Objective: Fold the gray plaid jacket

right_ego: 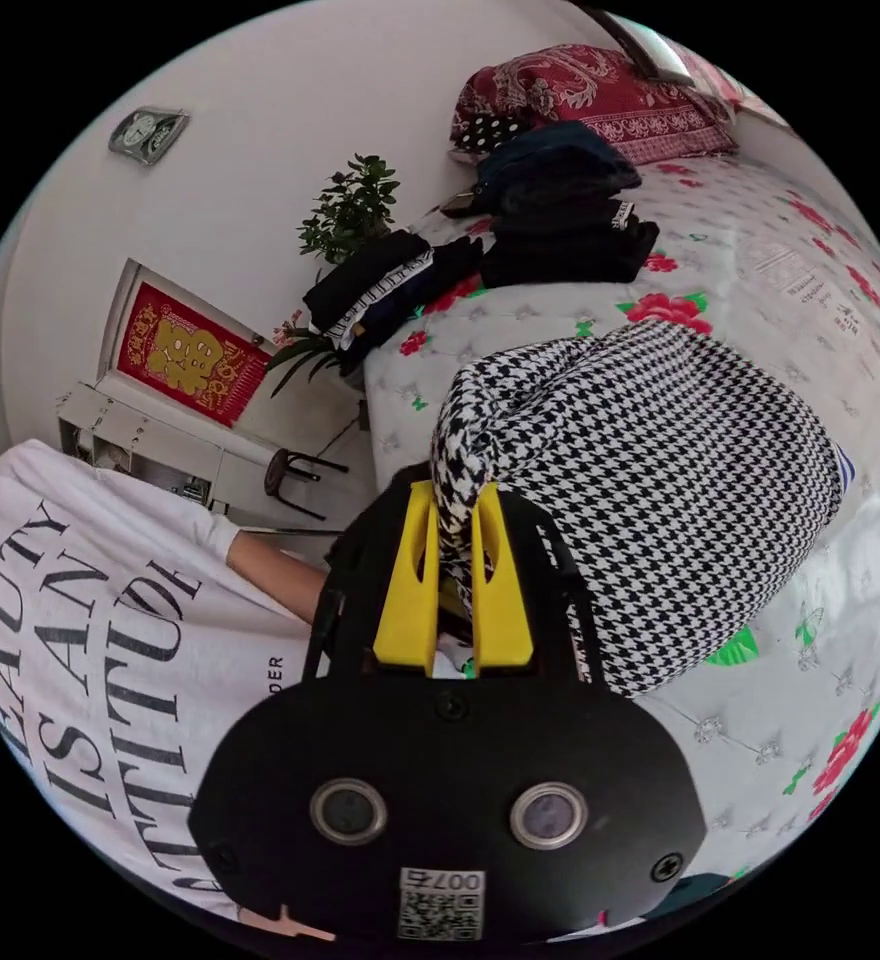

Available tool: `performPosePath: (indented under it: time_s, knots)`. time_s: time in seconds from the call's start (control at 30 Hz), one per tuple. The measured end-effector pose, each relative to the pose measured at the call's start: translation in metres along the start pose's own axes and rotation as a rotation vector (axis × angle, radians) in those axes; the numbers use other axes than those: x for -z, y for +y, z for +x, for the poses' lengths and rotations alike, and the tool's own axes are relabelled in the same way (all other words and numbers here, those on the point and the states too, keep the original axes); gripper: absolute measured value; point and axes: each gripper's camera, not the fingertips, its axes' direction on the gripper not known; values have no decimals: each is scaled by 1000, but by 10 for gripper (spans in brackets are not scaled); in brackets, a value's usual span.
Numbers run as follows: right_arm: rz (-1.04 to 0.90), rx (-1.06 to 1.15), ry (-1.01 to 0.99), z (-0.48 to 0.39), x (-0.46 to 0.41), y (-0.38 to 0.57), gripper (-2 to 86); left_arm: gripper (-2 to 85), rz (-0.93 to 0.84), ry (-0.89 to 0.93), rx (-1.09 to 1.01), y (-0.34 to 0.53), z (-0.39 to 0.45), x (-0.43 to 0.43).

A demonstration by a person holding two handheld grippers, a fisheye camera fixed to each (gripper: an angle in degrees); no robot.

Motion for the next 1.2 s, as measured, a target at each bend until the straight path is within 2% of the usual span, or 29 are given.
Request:
performPosePath:
  time_s: [0.17, 0.33, 0.43, 0.53, 0.67, 0.83, 1.0, 1.07, 1.2]
  knots:
    - [-105, -13, 38, 0, -75, 3, 80, 22, 75, -76, 189, 71, -63, 82]
    - [-184, -26, 148, 11, -143, 19, 110, 51, 343, -240, 257, 77, -73, 156]
    - [-154, -77, 87, 23, -126, 24, 120, 68, 404, -207, 195, 57, -65, 176]
    - [-16, -140, -28, 39, -75, 42, 124, 99, 382, -151, 175, 39, -64, 179]
    - [230, -343, -79, 89, 5, 111, 124, 119, 415, -84, 195, 33, -53, 187]
    - [418, -604, -152, 164, 66, 218, 127, 154, 505, -79, 167, 40, -24, 205]
    - [508, -699, -158, 207, 95, 285, 132, 169, 443, -148, 181, 44, -3, 188]
    - [469, -707, -158, 230, 91, 295, 135, 172, 380, -192, 188, 36, 1, 166]
    - [341, -695, -291, 261, 57, 295, 134, 161, 191, -285, 280, 8, -22, 105]
